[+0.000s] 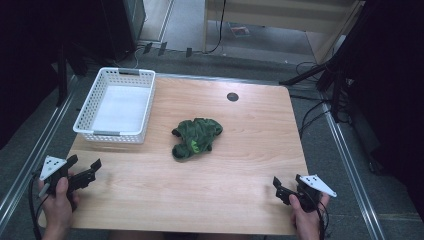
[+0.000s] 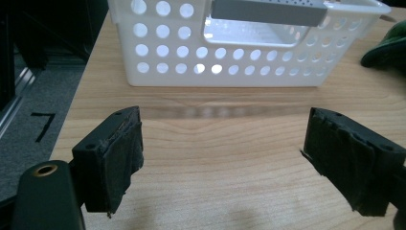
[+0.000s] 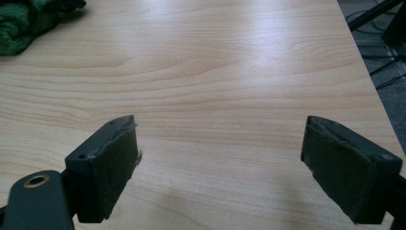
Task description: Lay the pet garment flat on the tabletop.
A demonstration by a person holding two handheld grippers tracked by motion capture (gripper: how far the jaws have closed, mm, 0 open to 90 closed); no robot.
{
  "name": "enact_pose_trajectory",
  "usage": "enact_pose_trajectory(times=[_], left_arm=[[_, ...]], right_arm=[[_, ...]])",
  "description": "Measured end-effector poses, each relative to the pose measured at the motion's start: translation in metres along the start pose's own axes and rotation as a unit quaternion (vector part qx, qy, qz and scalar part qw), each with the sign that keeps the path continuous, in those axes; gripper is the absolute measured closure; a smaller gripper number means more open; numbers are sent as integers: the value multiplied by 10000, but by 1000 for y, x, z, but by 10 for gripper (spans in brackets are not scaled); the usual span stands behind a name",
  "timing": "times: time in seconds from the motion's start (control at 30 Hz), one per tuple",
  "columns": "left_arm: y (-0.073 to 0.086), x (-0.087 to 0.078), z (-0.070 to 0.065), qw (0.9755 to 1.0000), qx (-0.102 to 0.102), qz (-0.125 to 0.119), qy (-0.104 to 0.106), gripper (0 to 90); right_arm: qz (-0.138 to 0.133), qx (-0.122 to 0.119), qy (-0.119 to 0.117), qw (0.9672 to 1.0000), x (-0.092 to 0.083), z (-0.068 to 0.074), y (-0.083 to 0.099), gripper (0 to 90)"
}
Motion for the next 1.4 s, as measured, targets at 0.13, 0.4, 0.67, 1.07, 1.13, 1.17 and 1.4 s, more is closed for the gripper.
enact_pose_trajectory(times=[0.13,0.4,0.67,1.07,1.13,1.17,1.4], left_arm=[[0,1,-1,10000,30,33,-23,135],[0,-1,-1,9999,-21,-91,-49,135],[0,-2,1,9999,-111,-97,-5,135],[0,0,0,9999,-95,-56,5,135],[0,0,0,9999,-107,-54,12,135],[0,0,0,9999,-122,-64,20,135],[0,0,0,9999,-122,-65,9,134]], right_arm=[[-34,-117,55,9999,-1,3,-1,128],[-275,-217,-73,9994,-5,28,-21,129],[-200,-499,-667,9963,15,84,-55,72],[27,-1054,-1435,9840,68,175,-80,4],[39,-1093,-1497,9827,77,189,-84,3],[48,-1132,-1565,9812,85,202,-88,1],[272,-1412,-1769,9737,114,241,-92,0]])
Point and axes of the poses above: each handheld gripper's, and its own axes: x roughly forward along the jaws, y roughly out of its underside, z roughly to its left, the point moved 3 cm from there along x, roughly forward along the jaws, and after that the axes turned 3 degrees about -z, right-handed, at the moved point
